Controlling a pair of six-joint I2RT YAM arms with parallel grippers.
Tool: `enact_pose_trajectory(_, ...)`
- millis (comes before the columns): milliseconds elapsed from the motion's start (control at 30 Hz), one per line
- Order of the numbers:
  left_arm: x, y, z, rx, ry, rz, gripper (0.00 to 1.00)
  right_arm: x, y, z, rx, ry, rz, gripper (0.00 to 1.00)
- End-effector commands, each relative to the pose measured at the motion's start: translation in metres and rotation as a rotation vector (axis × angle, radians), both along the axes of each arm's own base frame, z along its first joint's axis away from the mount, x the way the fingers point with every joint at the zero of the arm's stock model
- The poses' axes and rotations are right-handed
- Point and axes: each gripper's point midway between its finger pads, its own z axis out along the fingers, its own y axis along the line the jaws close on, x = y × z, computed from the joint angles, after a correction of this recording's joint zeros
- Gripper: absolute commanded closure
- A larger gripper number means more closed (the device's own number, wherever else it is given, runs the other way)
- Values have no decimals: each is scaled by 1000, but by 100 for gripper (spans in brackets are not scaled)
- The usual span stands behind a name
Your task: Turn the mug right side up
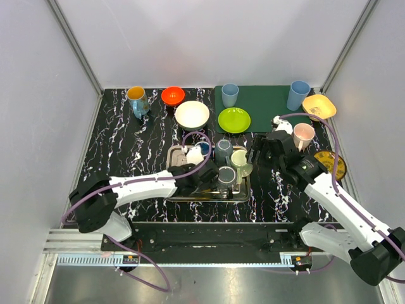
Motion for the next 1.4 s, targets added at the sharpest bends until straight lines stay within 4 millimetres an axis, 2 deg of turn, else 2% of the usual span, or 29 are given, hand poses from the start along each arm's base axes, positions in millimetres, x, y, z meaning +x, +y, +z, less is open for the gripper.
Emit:
enact_pose_trajectory(0, 14, 6, 4, -13, -32, 85, 42, -1, 2, 25, 29, -62, 19, 20)
enact_pose_trajectory(167, 14, 23, -1, -10, -18, 129, 64, -1, 5, 20, 32, -53, 26, 20)
enact_pose_trajectory(300, 10, 33, 2, -23, -20, 142, 68, -1, 6, 17, 39, -50, 27, 20)
enact_pose_trajectory(367, 7, 39, 2, -10, -18, 143, 68, -1, 7, 16, 38, -48, 31, 20)
enact_pose_trajectory(467, 4, 44, 2, 0, -15, 134, 56, 0, 7, 15, 39, -46, 31, 20)
enact_pose_trajectory(500, 4, 45, 3, -1, -15, 133, 49, 0, 8, 15, 39, -48, 32, 20)
enact_pose_trajectory(700, 4, 53, 5, 26, -18, 115, 46, 1, 8, 11, 38, -40, 28, 21)
enact_pose_trajectory(800, 6, 53, 5, 38, -19, 98, 53, 0, 9, 8, 44, -34, 32, 20)
enact_pose_trajectory(933, 5, 49, 3, 38, -9, 73, 69, -1, 9, 4, 43, -26, 33, 20)
enact_pose_trajectory(967, 4, 48, 1, 37, -3, 66, 78, -1, 9, 3, 41, -25, 32, 21)
enact_pose_trajectory(1033, 2, 49, -1, 40, 3, 60, 86, -1, 9, 4, 43, -26, 33, 20)
enact_pose_trajectory(1100, 0, 50, -1, 35, 6, 56, 99, -2, 10, 5, 47, -27, 35, 20)
enact_pose_trajectory(1267, -6, 51, -3, 28, 12, 10, 100, -4, 14, 7, 67, -21, 52, 21)
enact_pose_trajectory(1367, -15, 45, 5, -1, 6, -66, 100, -8, 22, 11, 103, -20, 94, 21)
